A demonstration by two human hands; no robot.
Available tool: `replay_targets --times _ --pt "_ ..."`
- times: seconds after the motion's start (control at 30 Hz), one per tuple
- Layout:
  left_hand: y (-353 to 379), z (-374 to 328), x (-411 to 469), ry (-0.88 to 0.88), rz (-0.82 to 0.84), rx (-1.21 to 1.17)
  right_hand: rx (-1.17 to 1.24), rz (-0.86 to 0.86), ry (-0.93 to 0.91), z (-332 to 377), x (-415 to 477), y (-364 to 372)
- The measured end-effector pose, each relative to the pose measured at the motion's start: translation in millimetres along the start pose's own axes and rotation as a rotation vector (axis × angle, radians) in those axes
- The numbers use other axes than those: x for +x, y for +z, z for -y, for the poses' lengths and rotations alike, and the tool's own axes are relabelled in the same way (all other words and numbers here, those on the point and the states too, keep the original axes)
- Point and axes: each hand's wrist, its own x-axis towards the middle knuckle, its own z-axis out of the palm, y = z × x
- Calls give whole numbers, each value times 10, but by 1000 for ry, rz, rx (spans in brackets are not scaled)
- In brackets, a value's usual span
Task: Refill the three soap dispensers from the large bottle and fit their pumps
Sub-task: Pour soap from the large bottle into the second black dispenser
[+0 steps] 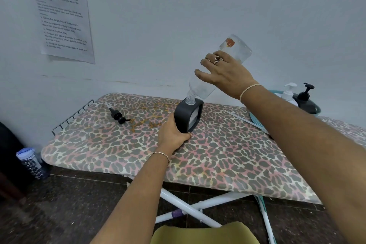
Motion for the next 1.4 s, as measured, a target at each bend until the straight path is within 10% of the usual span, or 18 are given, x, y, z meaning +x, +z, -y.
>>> replay_targets --times 0.4,1.0,1.4 --pt "-39 -36 -35 -5 29 -10 439 250 437 339 -357 67" --pt "-84 43 149 42 114 -92 1664 11 1488 829 -681 441" --pt "-59 89 288 -4 134 -219 1816 -87 1678 895 -716 559"
